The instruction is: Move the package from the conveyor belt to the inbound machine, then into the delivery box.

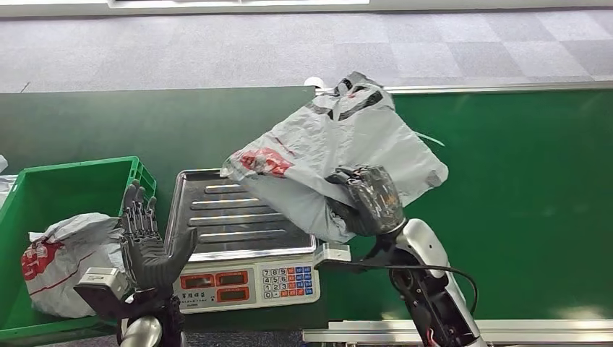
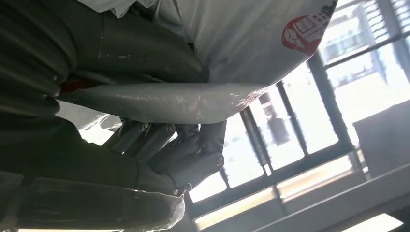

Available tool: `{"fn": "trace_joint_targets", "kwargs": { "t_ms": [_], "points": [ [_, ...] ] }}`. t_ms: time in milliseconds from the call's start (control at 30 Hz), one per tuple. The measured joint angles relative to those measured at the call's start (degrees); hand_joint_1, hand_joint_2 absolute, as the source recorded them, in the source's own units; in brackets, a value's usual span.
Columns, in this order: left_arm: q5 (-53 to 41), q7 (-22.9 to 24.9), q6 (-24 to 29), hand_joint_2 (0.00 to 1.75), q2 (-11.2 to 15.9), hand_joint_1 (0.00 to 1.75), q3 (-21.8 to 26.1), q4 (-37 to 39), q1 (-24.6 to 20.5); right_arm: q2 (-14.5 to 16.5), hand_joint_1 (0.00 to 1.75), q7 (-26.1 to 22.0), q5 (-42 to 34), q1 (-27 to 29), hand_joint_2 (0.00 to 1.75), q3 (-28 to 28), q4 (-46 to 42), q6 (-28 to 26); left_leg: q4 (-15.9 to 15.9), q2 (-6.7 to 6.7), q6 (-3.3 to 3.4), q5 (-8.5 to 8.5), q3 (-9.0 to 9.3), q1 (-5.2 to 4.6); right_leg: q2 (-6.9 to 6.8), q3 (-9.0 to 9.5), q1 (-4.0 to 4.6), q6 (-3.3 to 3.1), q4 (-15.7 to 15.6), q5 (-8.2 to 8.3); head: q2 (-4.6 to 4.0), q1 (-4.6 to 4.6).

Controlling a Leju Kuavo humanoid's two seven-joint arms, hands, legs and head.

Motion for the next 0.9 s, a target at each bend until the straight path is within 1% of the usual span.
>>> {"fn": "trace_joint_targets", "kwargs": {
  "t_ms": [67,133,333,467,633,733,900],
  "points": [
    [0.0,0.02,0.0,1.75,0.01,0.0,-0.27,0.37,-0.37,0.22,1.75,0.0,0.0,-2.13,1.75,4.09,3.72,-0.37,0.01,-0.08,0.0,0.01,-0.04,0.0,-0.08,-0.01,0.0,0.0,0.0,-0.01,0.0,0.01],
    [0.0,0.05,0.01,1.75,0.05,0.0,-0.42,0.69,-0.53,0.3,1.75,0.03,-0.26,-3.57,1.75,6.75,6.37,-0.59,0.01,-0.11,0.0,0.01,-0.09,0.0,-0.09,-0.04,-0.01,0.01,0.0,-0.01,0.0,0.0],
    [0.01,0.15,0.21,1.75,0.26,0.0,-0.65,1.38,-0.85,0.32,1.75,-0.07,-1.21,-6.22,1.75,11.3,10.85,0.21,0.01,-0.08,0.01,-0.02,-0.15,-0.02,-0.06,-0.09,-0.02,0.01,-0.01,-0.01,0.0,0.01],
    [0.09,0.61,0.35,1.75,0.29,0.0,-0.86,1.8,-1.58,2.38,1.75,-1.21,-2.67,-8.76,1.75,16.69,15.59,2.29,0.0,-0.01,0.0,-0.01,-0.08,0.01,-0.01,-0.09,0.01,0.0,-0.01,-0.01,0.0,0.01],
    [0.01,1.49,0.0,1.75,0.19,0.0,-1.15,1.85,-1.81,5.1,1.75,-2.05,-7.45,-9.16,1.75,22.75,19.78,4.92,0.0,0.0,-0.02,0.0,-0.09,0.06,0.0,-0.1,0.07,-0.01,0.0,-0.02,0.0,0.0],
    [-0.02,1.66,-0.07,1.75,0.17,0.0,-1.33,1.92,-1.84,5.85,1.75,-2.05,-9.16,-9.22,1.75,25.08,21.11,5.38,0.0,-0.02,-0.02,-0.01,-0.12,0.06,0.0,-0.12,0.06,-0.01,0.0,-0.02,0.0,0.0],
    [-0.1,1.69,-0.13,1.75,0.18,0.0,-1.47,2.08,-1.84,6.22,1.75,-2.05,-10.61,-9.8,1.75,26.96,22.39,5.74,0.01,-0.02,-0.02,0.0,-0.12,0.04,0.0,-0.11,0.04,0.0,0.0,-0.02,0.0,0.01]
  ]
}}
